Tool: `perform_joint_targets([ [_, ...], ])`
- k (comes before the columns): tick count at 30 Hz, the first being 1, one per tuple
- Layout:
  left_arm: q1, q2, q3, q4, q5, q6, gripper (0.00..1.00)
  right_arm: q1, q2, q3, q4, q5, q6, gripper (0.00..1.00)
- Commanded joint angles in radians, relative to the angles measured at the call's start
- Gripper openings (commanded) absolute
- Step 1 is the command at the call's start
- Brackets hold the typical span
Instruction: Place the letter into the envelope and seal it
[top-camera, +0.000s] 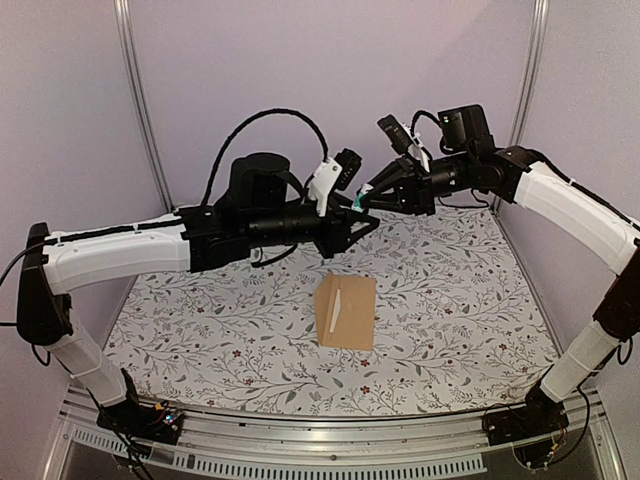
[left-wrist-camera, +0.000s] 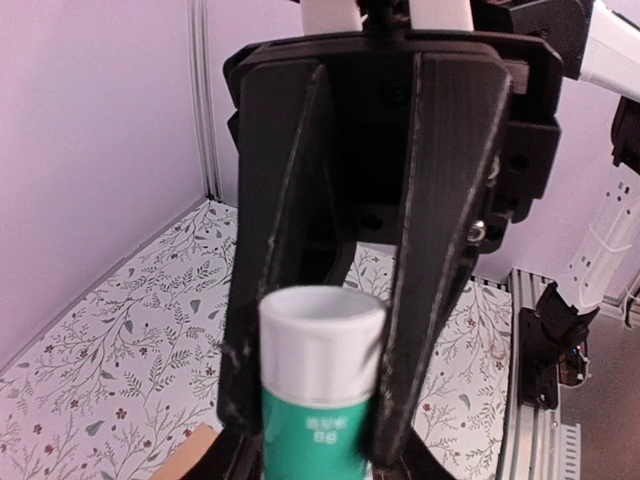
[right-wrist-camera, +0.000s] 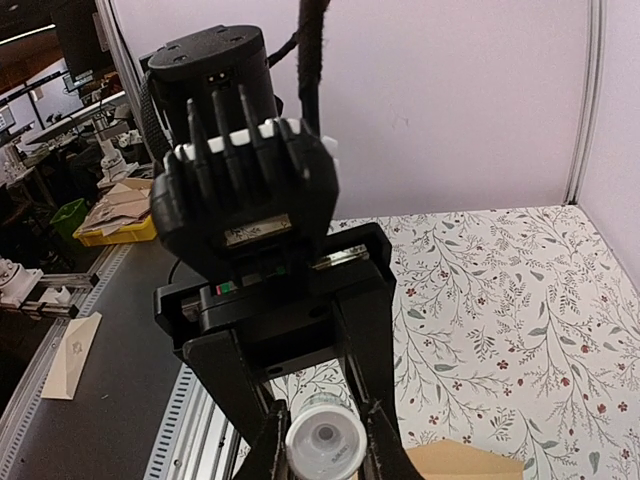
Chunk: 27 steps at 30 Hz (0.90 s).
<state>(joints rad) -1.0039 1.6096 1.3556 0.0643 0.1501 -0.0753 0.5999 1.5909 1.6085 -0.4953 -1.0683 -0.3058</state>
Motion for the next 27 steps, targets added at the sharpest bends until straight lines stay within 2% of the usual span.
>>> perform_joint_targets([
  [1, 0.013, -0.010, 0.023, -0.025, -0.013, -0.002, 0.35, -0.031, 0.007, 0.009, 0.034, 0.013, 0.047, 0.11],
  [4, 0.015, -0.039, -0.008, -0.030, -0.025, -0.008, 0.34, -0.051, 0.004, 0.018, 0.037, 0.014, 0.054, 0.11],
  [13, 0.029, -0.030, -0.005, -0.010, 0.017, 0.000, 0.18, -0.052, 0.001, -0.005, 0.049, -0.013, 0.066, 0.12],
  [16, 0.030, -0.014, 0.014, -0.014, 0.028, 0.003, 0.13, -0.047, 0.002, -0.003, 0.036, -0.014, 0.056, 0.18],
  [18, 0.030, -0.009, 0.020, -0.015, 0.035, 0.008, 0.11, -0.035, 0.002, 0.001, 0.005, -0.006, 0.030, 0.27],
  [20, 0.030, -0.006, 0.024, -0.020, 0.038, 0.013, 0.09, -0.014, 0.004, 0.006, -0.036, 0.015, -0.019, 0.33],
  [27, 0.030, 0.002, 0.040, -0.037, 0.048, 0.024, 0.09, 0.002, 0.007, 0.007, -0.049, 0.047, -0.056, 0.35],
])
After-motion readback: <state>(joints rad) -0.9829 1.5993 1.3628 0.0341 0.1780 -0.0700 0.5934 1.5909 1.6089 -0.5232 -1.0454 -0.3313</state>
